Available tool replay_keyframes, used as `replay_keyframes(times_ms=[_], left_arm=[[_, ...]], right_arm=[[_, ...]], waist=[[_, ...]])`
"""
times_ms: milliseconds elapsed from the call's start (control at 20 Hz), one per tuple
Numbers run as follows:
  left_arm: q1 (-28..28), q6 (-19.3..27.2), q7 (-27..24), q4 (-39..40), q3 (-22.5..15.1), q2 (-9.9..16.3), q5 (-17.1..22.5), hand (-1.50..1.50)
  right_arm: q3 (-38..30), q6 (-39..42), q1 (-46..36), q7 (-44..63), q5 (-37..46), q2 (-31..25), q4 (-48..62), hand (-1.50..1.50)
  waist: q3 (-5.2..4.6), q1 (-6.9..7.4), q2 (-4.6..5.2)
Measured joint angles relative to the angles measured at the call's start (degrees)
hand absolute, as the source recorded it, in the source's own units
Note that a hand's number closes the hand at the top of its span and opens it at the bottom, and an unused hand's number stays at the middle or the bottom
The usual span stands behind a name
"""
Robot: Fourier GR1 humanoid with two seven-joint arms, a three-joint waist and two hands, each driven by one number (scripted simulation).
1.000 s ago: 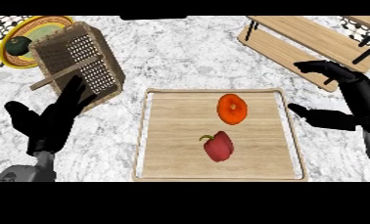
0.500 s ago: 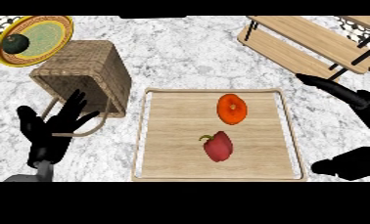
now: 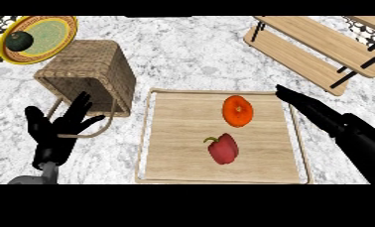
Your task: Pick the bell pepper from the tray and place it in the tiered shelf
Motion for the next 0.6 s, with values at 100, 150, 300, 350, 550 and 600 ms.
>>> replay_keyframes(times_ms=[100, 150, 300, 350, 550, 600], left_arm=[[-0.9, 0.1, 0.8, 0.3, -0.1, -0.2, -0.4, 0.0], [-1.4, 0.1, 1.2, 0.5, -0.1, -0.3, -0.5, 0.0], [-1.4, 0.7, 1.8, -0.2, -0.4, -1.0, -1.3, 0.0], [-1.5, 1.0, 1.5, 0.1, -0.4, -1.4, -1.7, 0.0], [-1.7, 0.0, 1.3, 0.6, 0.3, -1.5, -1.8, 0.0], [-1.8, 0.4, 1.8, 0.3, 0.3, -1.9, -2.0, 0.0]], right_arm=[[2.8, -1.3, -2.9, 7.0, 3.3, 1.9, -1.9, -1.5], [4.1, -1.5, -4.4, 10.1, 5.2, 2.7, -2.3, -1.5], [8.1, -1.5, -8.3, 18.3, 10.1, 6.2, -2.0, -1.5], [9.5, -1.4, -9.2, 20.2, 11.7, 7.6, -1.1, -1.5], [15.1, 0.6, -13.3, 28.1, 16.9, 13.3, 1.4, -1.5], [16.8, 1.0, -13.5, 30.0, 18.4, 14.5, 0.7, -1.5]], waist=[[-0.04, 0.28, 0.08], [-0.07, 0.4, 0.12], [-0.12, 0.68, 0.19], [-0.07, 0.73, 0.19], [-0.08, 0.77, 0.23], [-0.06, 0.69, 0.22]])
